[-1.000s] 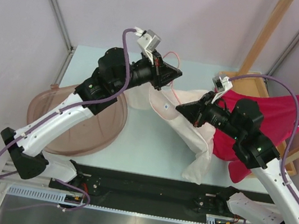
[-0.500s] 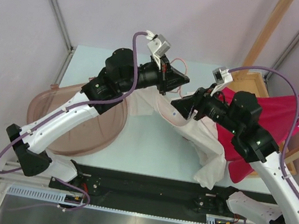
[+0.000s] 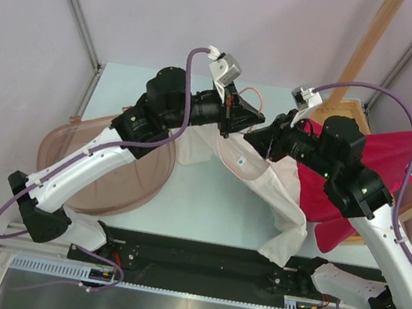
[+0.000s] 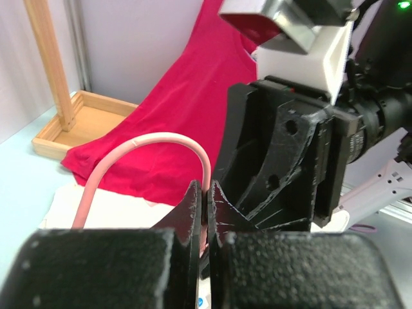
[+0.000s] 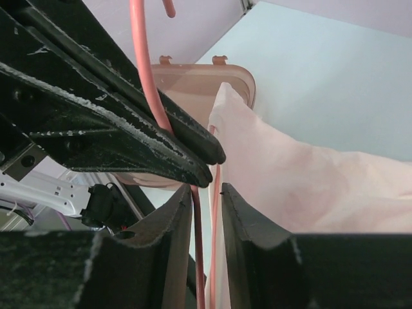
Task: Remove the t-shirt from the hanger
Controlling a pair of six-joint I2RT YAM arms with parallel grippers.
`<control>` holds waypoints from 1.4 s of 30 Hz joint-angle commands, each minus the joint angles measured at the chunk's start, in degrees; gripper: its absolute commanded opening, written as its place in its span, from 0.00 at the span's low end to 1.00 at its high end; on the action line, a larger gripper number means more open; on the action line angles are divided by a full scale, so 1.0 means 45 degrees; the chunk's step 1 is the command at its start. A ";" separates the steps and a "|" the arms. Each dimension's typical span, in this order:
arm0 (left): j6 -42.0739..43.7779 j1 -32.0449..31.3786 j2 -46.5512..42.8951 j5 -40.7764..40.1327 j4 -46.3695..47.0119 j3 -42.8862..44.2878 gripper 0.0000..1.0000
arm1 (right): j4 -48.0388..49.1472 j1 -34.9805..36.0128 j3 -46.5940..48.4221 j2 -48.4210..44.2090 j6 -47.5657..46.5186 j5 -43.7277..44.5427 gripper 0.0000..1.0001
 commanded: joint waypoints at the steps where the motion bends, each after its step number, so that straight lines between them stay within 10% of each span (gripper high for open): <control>1: 0.0002 -0.0172 0.0110 0.0625 0.0426 0.1082 0.00 | 0.0404 0.0077 -0.0149 0.0060 -0.0034 -0.0410 0.30; 6: 0.0021 -0.0308 0.0481 0.0781 -0.0064 0.1825 0.00 | 0.1402 0.0058 -0.0795 -0.0194 0.0183 -0.0273 0.27; 9: -0.0134 -0.0386 0.0423 0.0704 -0.0083 0.1767 0.03 | 0.1616 0.0077 -0.0951 -0.0311 0.0222 0.0154 0.00; 11: -0.0310 -0.0387 0.0190 0.0179 -0.0355 0.1592 0.25 | 0.1929 0.0077 -0.1399 -0.0565 0.0338 0.0409 0.00; 15: -0.0623 -0.0387 -0.1174 -0.1655 -0.0142 0.0169 1.00 | 0.2671 0.0116 -0.2103 -0.1190 0.0359 0.0664 0.00; 24: -0.0838 -0.0309 -0.4967 -0.4804 -0.0647 -0.4149 0.94 | 0.3336 0.0136 -0.2982 -0.2440 0.0182 0.0723 0.00; 32: -0.1151 -0.0289 -0.3426 -0.5565 -0.1880 -0.3995 0.68 | 0.3435 0.0155 -0.3217 -0.2753 0.0300 0.0665 0.00; 42: -0.1112 -0.0621 -0.1668 -0.6112 -0.2095 -0.3118 0.75 | 0.3005 0.0155 -0.3197 -0.3085 0.0241 0.0860 0.00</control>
